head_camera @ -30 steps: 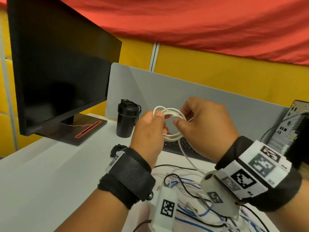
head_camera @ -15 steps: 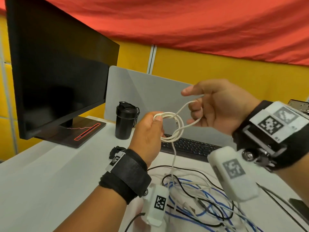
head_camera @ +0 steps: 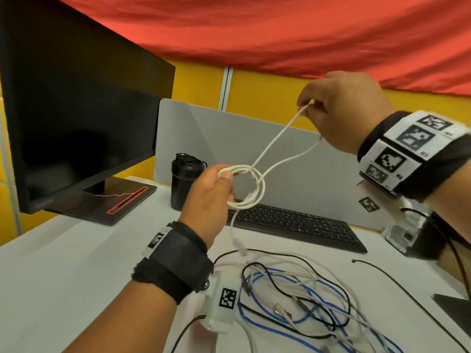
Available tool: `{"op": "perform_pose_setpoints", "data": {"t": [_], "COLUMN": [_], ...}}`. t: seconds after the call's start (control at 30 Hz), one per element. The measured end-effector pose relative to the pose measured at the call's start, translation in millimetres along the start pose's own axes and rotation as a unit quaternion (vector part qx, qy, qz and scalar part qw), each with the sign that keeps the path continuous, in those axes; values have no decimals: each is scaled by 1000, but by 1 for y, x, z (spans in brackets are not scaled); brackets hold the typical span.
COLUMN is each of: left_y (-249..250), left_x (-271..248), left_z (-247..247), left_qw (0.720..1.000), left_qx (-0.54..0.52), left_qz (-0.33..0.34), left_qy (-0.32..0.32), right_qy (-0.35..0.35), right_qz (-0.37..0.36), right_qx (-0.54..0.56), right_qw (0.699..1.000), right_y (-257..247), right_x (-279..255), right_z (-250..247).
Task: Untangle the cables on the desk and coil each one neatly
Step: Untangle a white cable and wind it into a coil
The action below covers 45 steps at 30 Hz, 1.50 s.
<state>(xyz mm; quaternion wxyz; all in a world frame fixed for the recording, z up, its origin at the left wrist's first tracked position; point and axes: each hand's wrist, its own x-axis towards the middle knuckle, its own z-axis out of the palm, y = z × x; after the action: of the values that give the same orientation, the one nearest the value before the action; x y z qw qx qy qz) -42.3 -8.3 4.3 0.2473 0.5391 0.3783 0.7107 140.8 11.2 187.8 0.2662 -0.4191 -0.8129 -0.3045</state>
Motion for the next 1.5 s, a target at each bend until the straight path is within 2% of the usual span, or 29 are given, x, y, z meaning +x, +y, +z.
{"op": "perform_pose_setpoints", "data": {"t": [0.03, 0.07, 0.1, 0.13, 0.17, 0.2, 0.27, 0.33, 0.37, 0.4, 0.43, 0.5, 0.57, 0.6, 0.67, 0.77, 0.83, 0.9, 1.1, 1.17, 1.23, 1.3, 1.37, 1.43, 1.5], "left_y": [0, 0, -1, -3, -4, -5, -5, -4, -4, -4, -4, -6, -7, -7, -6, -2, 2, 6, 13, 14, 16, 20, 25, 29, 32], "left_x": [-1, -2, -3, -5, -6, -5, -2, 1, 1, 1, 1, 2, 3, 3, 4, 2, 0, 0, 1, 0, -2, -3, -3, -2, -2], "left_z": [0, 1, 2, 2, 1, -1, -7, -11, -13, -15, -16, -20, -24, -25, -26, -21, -18, -19, -21, -21, -20, -18, -16, -13, -9], "left_qw": [999, 998, 999, 999, 999, 998, 995, 990, 987, 983, 979, 971, 965, 964, 966, 972, 979, 980, 975, 975, 978, 974, 955, 934, 923], "left_qx": [-36, -47, -30, 1, 34, 61, 88, 115, 129, 146, 164, 201, 232, 237, 237, 214, 169, 141, 119, 83, 0, -120, -238, -320, -355], "left_qz": [-17, -22, -18, -13, -7, 1, 31, 67, 85, 101, 113, 122, 116, 110, 98, 62, 10, -19, -52, -74, -101, -121, -131, -137, -138], "left_qy": [-10, -20, -29, -36, -38, -35, -31, -38, -43, -47, -50, -52, -47, -41, -33, -72, -117, -141, -178, -191, -182, -153, -119, -85, -55], "right_qy": [8, -29, -97, -174, -236, -275, -329, -365, -380, -387, -385, -360, -298, -247, -135, -26, 5, 20, 11, 37, 47, 8, -76, -159, -196], "right_qz": [42, 109, 177, 236, 266, 274, 269, 279, 281, 277, 266, 223, 176, 158, 129, 96, 85, 111, 203, 241, 271, 278, 263, 209, 127], "right_qx": [65, 168, 298, 426, 513, 557, 582, 571, 555, 523, 466, 292, 144, 109, 116, 121, 108, 133, 227, 268, 320, 364, 364, 335, 299], "right_qw": [997, 979, 933, 856, 782, 734, 693, 680, 685, 707, 751, 858, 927, 950, 976, 988, 990, 985, 953, 932, 907, 889, 890, 905, 925], "right_y": [4, 6, 7, 9, 12, 18, 28, 34, 35, 36, 37, 41, 45, 48, 50, 47, 46, 51, 67, 65, 56, 43, 24, 3, -21], "right_x": [-3, -5, -7, -8, -7, -5, 2, 6, 7, 7, 5, 0, -5, -7, -9, -14, -15, -13, -2, -2, -7, -16, -26, -35, -40], "right_z": [4, 6, 7, 5, 0, -5, -18, -27, -30, -31, -31, -30, -26, -23, -16, -1, 11, 20, 32, 38, 48, 56, 59, 61, 59]}}
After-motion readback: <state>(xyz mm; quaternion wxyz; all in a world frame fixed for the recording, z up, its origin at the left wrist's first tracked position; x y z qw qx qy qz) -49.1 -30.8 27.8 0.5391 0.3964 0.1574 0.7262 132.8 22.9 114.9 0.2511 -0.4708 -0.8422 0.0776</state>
